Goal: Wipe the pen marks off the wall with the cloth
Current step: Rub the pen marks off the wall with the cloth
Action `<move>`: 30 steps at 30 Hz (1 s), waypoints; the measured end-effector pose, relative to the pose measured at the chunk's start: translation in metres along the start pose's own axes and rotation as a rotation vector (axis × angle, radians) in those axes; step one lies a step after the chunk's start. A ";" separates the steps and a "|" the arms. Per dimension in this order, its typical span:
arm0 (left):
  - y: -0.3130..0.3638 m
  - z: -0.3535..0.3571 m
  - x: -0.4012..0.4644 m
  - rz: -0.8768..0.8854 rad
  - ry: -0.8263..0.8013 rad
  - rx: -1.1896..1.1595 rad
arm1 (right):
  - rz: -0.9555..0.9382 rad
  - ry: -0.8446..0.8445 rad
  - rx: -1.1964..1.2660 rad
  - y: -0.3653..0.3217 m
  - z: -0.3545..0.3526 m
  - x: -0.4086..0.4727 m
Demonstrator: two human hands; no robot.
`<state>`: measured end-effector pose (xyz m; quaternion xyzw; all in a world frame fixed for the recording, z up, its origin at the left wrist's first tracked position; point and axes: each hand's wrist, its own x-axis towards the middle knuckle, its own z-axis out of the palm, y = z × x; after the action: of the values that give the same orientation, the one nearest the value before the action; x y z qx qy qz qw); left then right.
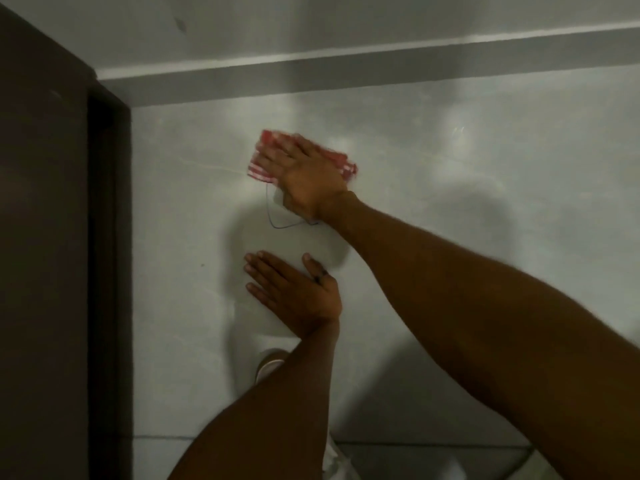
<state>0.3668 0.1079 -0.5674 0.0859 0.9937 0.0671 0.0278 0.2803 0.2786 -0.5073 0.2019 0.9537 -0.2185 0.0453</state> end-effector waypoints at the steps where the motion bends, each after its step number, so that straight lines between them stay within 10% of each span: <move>1: 0.000 -0.001 0.000 -0.008 -0.011 0.008 | 0.000 0.007 0.010 0.001 0.001 0.002; 4: 0.001 -0.003 0.002 -0.005 -0.003 0.021 | 0.225 0.095 0.063 -0.008 0.003 0.004; 7: 0.001 -0.002 0.000 -0.007 -0.001 0.012 | -0.184 -0.065 0.026 -0.012 0.013 0.000; 13: 0.000 -0.005 -0.001 0.014 -0.063 0.053 | -0.383 -0.161 -0.079 -0.012 0.029 -0.038; 16: 0.001 -0.007 0.001 0.004 -0.053 0.017 | -0.193 -0.047 -0.030 -0.004 0.029 -0.052; 20: -0.001 -0.006 0.000 0.038 -0.048 0.028 | -0.443 -0.181 -0.054 -0.003 0.036 -0.071; 24: 0.003 -0.007 0.002 -0.009 0.000 -0.021 | -0.102 -0.016 -0.036 0.016 0.030 -0.081; 30: 0.001 -0.005 0.001 0.009 -0.013 -0.022 | -0.325 -0.013 0.045 0.069 0.020 -0.108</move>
<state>0.3660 0.1086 -0.5628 0.0904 0.9923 0.0776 0.0346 0.4071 0.2874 -0.5335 0.0446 0.9683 -0.2457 0.0111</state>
